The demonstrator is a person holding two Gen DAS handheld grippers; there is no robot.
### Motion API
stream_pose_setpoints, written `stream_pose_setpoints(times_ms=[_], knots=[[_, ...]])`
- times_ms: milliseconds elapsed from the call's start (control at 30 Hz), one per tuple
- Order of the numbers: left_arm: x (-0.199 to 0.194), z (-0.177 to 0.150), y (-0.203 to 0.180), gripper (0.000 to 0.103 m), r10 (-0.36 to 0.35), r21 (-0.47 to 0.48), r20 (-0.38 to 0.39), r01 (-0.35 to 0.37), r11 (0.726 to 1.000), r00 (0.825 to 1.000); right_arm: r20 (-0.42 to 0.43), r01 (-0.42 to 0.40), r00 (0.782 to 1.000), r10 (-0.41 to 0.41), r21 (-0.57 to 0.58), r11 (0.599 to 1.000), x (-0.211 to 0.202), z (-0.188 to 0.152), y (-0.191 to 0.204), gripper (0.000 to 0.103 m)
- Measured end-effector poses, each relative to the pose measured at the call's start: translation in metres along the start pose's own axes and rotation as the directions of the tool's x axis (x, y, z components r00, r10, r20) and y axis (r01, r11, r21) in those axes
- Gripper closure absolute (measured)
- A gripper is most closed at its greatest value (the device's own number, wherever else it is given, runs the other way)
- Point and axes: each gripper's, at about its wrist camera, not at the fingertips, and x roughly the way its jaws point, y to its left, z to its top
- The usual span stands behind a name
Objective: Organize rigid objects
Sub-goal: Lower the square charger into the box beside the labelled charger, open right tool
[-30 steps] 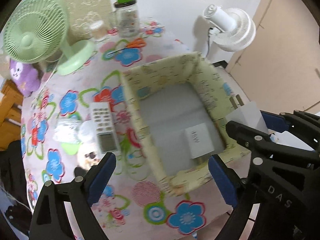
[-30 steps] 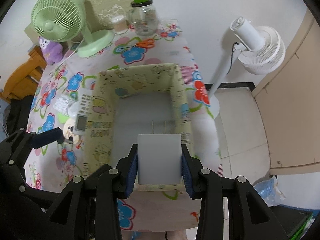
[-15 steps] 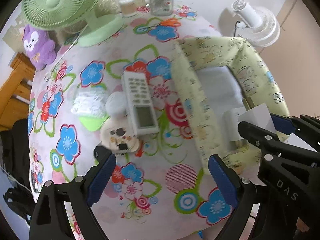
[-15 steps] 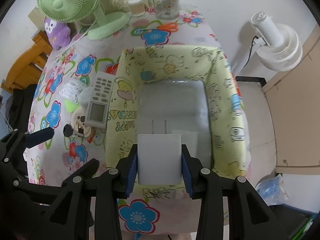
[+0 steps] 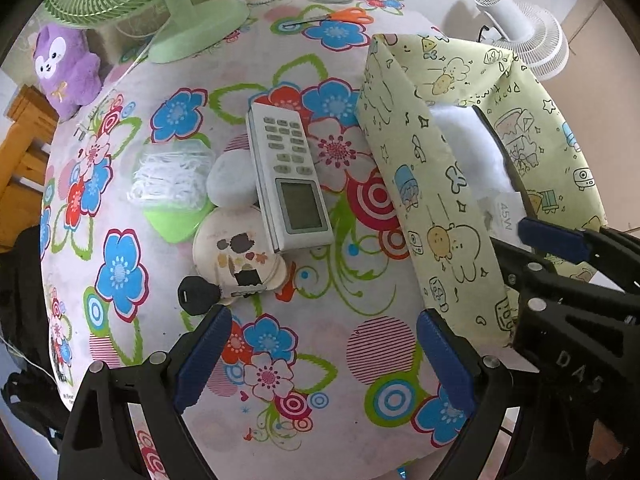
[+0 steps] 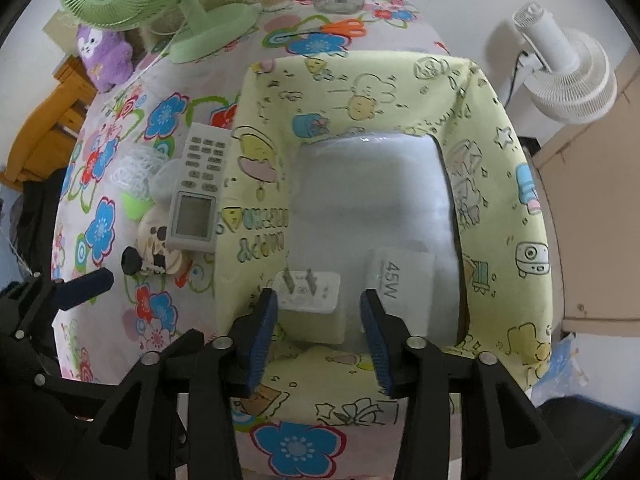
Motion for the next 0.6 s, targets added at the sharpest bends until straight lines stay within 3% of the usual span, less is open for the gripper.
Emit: stream_pose_setpoints(times_ms=[233, 600], knots=[[-0.014, -0.002, 0.002, 0.008, -0.018, -0.001, 0.032, 0.018, 1.0, 0.999, 0.008, 0.007, 1.0, -0.007, 0.033, 0.999, -0.015, -0.004, -0.005, 0.04], [-0.059, -0.013, 0.013, 0.008, -0.02, 0.015, 0.133, 0.019, 1.0, 0.991, 0.109, 0.024, 0.994, -0.025, 0.014, 1.0, -0.062, -0.014, 0.023, 0.027]])
